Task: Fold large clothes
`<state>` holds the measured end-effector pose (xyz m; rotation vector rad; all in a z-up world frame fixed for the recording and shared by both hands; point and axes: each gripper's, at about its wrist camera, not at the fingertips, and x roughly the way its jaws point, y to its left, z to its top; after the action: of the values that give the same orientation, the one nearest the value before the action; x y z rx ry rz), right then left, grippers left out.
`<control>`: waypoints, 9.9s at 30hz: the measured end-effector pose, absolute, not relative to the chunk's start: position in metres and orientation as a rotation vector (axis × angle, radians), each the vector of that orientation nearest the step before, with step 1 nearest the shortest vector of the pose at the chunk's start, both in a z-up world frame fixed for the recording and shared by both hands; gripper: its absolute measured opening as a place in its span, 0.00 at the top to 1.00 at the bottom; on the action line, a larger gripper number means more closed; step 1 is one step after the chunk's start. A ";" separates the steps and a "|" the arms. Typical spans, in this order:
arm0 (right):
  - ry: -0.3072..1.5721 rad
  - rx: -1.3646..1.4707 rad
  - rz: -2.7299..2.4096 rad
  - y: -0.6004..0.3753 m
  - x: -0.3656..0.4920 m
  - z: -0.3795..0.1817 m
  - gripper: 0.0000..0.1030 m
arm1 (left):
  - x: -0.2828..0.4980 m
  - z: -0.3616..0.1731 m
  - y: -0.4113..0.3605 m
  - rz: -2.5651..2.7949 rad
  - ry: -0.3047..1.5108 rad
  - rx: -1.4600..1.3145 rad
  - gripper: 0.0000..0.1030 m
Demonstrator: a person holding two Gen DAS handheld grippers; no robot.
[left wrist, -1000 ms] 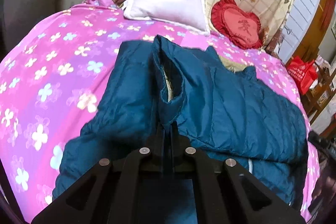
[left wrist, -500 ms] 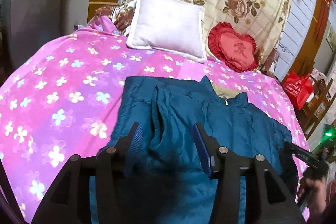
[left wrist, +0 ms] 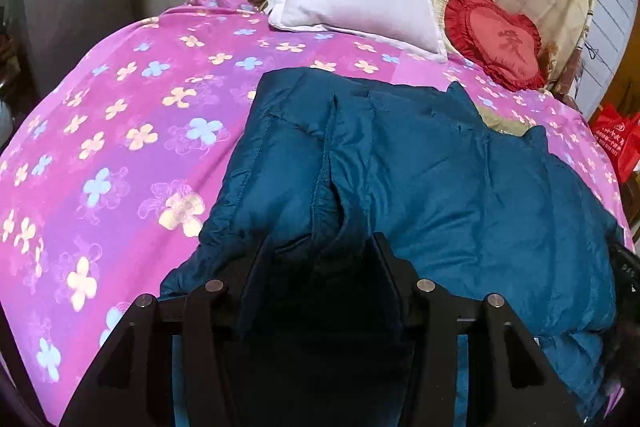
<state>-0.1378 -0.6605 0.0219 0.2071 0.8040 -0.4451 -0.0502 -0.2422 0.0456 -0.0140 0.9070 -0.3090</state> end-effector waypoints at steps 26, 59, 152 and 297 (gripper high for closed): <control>0.788 0.155 -0.454 -0.639 -0.220 0.043 0.28 | -0.056 0.042 -0.254 -0.273 0.886 0.061 0.70; 0.866 0.194 -0.417 -0.612 -0.194 0.018 0.17 | -0.061 0.041 -0.253 -0.270 0.877 0.119 0.57; 0.998 0.390 -0.313 -0.529 -0.521 0.024 0.14 | -0.290 0.041 -0.012 -0.369 1.128 -0.060 0.57; 0.759 0.164 -0.415 -0.643 -0.083 0.084 0.12 | 0.032 0.090 -0.282 -0.272 0.791 0.044 0.45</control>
<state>-0.0835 -0.6429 0.0835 0.1639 0.7590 -0.4150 0.0317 -0.2821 0.0898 0.0438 0.7914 -0.2721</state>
